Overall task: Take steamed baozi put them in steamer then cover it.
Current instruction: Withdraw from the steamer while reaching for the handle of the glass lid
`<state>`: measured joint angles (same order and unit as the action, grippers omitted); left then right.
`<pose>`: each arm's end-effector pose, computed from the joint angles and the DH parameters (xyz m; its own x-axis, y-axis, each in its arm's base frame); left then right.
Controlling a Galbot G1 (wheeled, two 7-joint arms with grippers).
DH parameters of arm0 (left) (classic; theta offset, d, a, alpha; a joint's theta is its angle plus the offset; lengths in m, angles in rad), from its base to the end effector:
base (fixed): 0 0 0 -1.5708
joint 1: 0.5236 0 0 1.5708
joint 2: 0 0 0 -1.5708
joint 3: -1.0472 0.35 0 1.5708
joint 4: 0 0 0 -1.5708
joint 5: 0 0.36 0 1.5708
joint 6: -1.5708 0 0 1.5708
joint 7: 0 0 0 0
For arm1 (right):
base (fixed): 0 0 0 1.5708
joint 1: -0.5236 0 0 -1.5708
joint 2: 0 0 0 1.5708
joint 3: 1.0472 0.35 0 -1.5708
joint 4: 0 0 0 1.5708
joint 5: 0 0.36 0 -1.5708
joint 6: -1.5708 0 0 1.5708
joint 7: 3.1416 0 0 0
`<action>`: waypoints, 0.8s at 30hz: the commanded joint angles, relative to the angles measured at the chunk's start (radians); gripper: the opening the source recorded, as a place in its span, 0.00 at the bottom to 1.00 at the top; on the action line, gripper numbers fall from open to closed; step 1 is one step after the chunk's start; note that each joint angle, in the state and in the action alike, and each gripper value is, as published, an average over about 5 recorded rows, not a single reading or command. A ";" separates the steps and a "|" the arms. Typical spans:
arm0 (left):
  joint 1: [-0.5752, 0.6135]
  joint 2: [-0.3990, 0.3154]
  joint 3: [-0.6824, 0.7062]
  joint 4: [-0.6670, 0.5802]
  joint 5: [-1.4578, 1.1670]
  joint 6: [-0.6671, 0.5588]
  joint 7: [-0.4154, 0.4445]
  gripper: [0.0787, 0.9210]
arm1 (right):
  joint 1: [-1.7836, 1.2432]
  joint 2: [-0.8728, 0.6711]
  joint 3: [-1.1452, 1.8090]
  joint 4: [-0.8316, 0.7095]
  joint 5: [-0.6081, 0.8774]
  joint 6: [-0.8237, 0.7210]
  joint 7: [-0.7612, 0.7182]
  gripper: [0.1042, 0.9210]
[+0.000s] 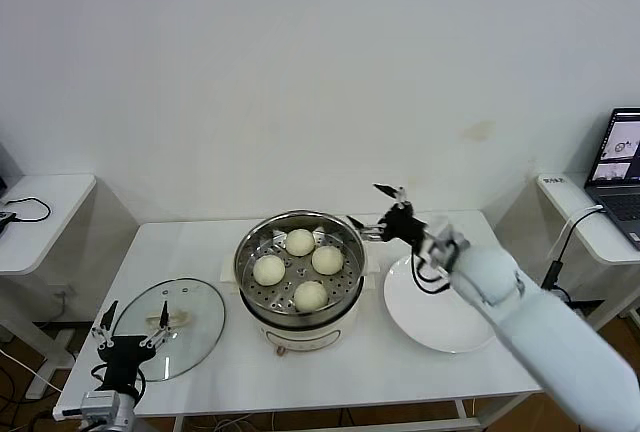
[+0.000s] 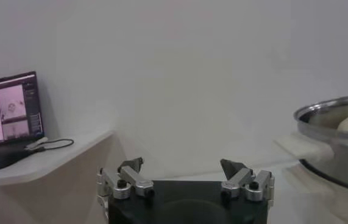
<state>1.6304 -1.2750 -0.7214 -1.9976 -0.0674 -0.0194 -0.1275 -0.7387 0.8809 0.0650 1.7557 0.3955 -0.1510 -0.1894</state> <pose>0.1727 0.1202 -0.3217 -0.9841 -0.1666 0.0622 -0.1415 0.9454 0.2936 0.3991 -0.0598 -0.2072 -0.8236 -0.5631 0.0677 -0.5495 0.7627 -0.3411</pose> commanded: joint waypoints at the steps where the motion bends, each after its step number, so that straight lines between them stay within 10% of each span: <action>1: -0.004 0.007 -0.011 0.037 0.535 -0.032 -0.010 0.88 | -0.600 0.287 0.672 0.018 -0.062 0.264 -0.068 0.88; 12: 0.084 0.160 -0.070 0.097 1.120 -0.085 -0.008 0.88 | -0.761 0.412 0.788 0.090 -0.063 0.258 -0.088 0.88; 24: 0.008 0.218 -0.023 0.246 1.202 -0.110 -0.031 0.88 | -0.804 0.463 0.810 0.092 -0.085 0.280 -0.086 0.88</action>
<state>1.6892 -1.1214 -0.7731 -1.8591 0.8962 -0.1057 -0.1451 -1.4298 1.2692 0.7771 1.8290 0.3269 0.0944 -0.2648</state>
